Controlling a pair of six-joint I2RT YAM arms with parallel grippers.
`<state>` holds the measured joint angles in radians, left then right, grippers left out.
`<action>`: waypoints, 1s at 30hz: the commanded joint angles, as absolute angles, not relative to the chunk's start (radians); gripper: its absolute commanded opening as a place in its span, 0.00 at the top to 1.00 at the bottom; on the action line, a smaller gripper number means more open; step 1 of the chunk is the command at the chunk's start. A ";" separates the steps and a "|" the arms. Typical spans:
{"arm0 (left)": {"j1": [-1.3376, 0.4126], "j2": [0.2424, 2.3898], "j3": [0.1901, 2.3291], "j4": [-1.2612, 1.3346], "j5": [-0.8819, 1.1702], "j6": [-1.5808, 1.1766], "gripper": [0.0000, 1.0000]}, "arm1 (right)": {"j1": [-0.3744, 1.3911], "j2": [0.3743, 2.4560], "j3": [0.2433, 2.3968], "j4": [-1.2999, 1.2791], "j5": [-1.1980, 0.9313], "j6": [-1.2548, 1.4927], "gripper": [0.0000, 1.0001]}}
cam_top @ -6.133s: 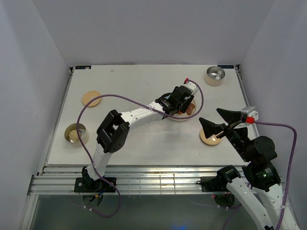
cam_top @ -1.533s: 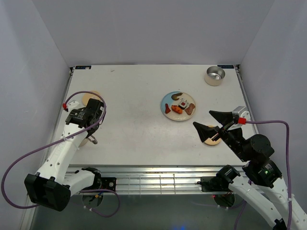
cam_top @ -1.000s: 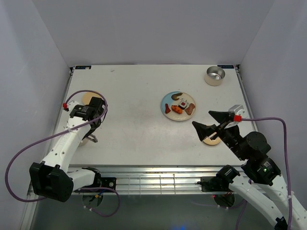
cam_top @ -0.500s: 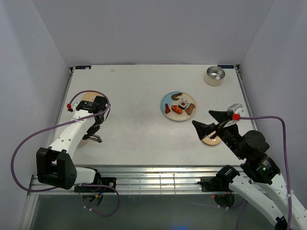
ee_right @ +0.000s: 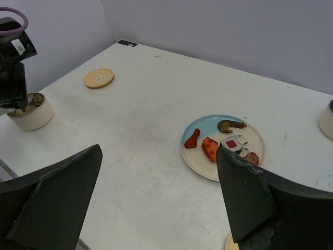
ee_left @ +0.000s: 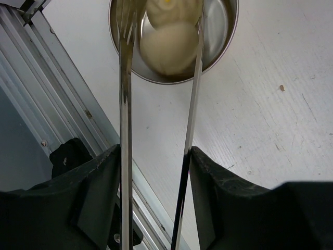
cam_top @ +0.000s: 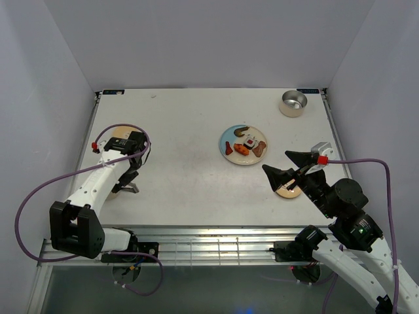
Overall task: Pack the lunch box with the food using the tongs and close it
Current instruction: Place the fake food in the packing box, then pick up the fake food from the plate.
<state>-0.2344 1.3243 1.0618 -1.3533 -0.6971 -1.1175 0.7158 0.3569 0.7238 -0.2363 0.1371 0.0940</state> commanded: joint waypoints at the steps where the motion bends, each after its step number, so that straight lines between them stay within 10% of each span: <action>1: -0.230 1.293 1.083 -1.405 -0.713 -1.112 0.37 | 0.724 0.362 0.758 -0.206 0.158 0.078 0.05; 30: -0.235 1.122 1.387 -1.126 -0.427 -0.717 0.40 | 0.724 0.413 0.747 -0.209 0.118 0.084 0.05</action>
<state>-0.2344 1.1904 1.3846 -1.2625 -0.5526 -0.8501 0.7158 0.3916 0.7238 -0.2367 0.1345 0.0940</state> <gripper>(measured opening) 0.615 0.954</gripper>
